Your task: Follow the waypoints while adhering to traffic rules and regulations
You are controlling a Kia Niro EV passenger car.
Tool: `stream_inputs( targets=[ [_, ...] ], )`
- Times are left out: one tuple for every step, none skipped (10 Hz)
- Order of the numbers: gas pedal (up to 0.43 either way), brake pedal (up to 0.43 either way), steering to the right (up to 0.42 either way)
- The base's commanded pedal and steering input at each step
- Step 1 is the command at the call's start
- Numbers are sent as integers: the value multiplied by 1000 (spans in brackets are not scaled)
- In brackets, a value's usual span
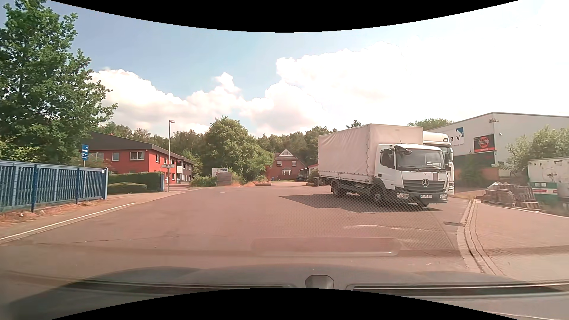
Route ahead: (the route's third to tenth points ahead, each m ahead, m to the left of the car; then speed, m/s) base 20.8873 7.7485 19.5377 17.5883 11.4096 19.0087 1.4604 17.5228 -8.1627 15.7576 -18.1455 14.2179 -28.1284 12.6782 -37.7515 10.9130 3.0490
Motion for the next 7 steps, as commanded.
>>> stream_inputs(
  targets=[
    [98,0,46],
    [98,0,40],
    [98,0,34],
    [98,0,33],
    [98,0,33],
    [98,0,33],
    [98,0,32]
  ],
)
